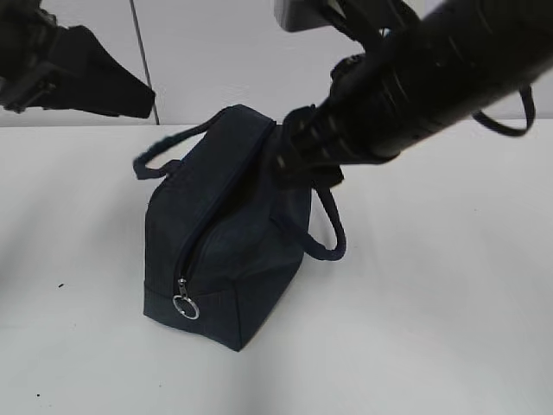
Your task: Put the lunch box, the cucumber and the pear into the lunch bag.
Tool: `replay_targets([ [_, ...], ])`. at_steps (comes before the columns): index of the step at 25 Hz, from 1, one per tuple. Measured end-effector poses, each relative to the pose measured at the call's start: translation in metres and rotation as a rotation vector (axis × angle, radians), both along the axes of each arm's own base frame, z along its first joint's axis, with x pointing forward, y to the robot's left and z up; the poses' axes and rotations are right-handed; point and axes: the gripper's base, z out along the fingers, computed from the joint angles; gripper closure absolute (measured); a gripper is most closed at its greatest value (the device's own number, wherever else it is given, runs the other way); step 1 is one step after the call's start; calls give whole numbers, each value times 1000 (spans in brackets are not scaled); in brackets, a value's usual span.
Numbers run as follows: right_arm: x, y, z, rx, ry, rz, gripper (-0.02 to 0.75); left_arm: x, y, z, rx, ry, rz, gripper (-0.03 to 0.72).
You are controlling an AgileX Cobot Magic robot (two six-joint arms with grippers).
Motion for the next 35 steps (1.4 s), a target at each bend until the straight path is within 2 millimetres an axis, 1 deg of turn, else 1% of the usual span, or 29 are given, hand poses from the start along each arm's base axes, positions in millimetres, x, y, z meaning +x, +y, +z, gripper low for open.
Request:
replay_targets([
  [2,-20,-2,-5,55,-58,67,254,-9,4,2,2,-45,14,367],
  [3,-30,-3,-8,86,-91,94,254,-14,6,0,5,-65,22,367],
  [5,-45,-5,-17,141,-110,109,254,-23,12,-12,21,-101,47,367],
  [6,-49,-6,-22,140,-148,138,254,-29,14,-17,26,-123,54,367],
  [12,-65,-6,-51,225,-163,187,261,-69,29,-72,22,-202,97,367],
  [13,-66,-6,-53,221,-201,218,271,-74,31,-77,20,-221,103,367],
  [16,-70,-6,-57,255,-242,260,305,-88,35,-91,36,-248,91,367],
  [17,-71,-5,-58,259,-243,262,331,-90,35,-93,39,-256,87,367],
  [19,-69,-4,-62,259,-236,268,348,-92,36,-95,41,-260,83,367],
  [23,-69,4,-73,288,-182,320,355,-93,35,-94,20,-257,91,372],
  [26,-69,9,-81,304,-136,346,358,-92,35,-93,5,-253,101,391],
  [31,-68,10,-83,306,-127,346,361,-92,35,-93,2,-253,103,435],
  [35,-69,10,-83,313,-125,353,361,-92,35,-93,0,-252,105,454],
])
